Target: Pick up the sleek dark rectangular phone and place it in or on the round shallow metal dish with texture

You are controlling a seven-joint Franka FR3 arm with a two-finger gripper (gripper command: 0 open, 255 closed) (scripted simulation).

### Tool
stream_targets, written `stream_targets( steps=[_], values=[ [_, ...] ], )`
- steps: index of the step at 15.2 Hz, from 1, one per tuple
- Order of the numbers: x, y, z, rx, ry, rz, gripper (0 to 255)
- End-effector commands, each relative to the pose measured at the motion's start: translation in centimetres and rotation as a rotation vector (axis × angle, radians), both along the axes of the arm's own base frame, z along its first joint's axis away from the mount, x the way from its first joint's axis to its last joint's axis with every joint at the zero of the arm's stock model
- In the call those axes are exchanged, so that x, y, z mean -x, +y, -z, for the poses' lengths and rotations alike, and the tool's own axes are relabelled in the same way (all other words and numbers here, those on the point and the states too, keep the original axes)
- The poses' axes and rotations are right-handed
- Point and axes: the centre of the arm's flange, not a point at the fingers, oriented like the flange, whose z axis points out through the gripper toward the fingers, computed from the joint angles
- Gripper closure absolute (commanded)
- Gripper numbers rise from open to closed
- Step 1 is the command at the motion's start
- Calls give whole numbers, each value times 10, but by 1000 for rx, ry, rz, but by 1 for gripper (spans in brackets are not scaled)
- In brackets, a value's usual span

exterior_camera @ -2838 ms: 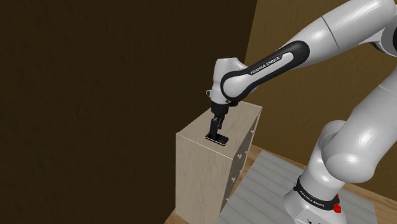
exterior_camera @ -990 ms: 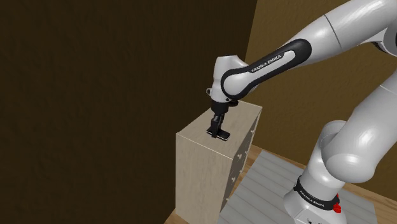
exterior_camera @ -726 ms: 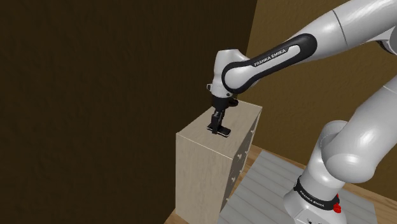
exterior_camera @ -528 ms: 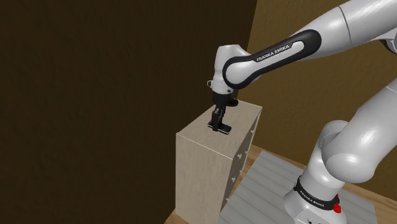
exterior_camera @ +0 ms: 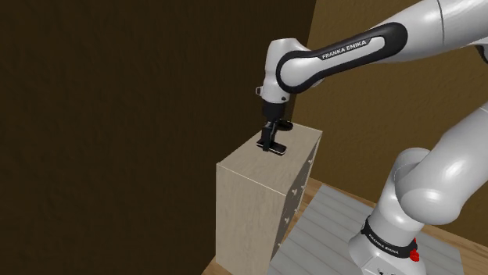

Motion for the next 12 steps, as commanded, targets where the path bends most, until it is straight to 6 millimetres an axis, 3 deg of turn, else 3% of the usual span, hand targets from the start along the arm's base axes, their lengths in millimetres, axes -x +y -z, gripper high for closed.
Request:
stream_targets(
  steps=[1,2,12],
  values=[
    [0,0,-11,0,0,0,255],
    [0,0,-12,0,0,0,255],
    [-46,-124,-14,0,0,0,255]
  ],
)
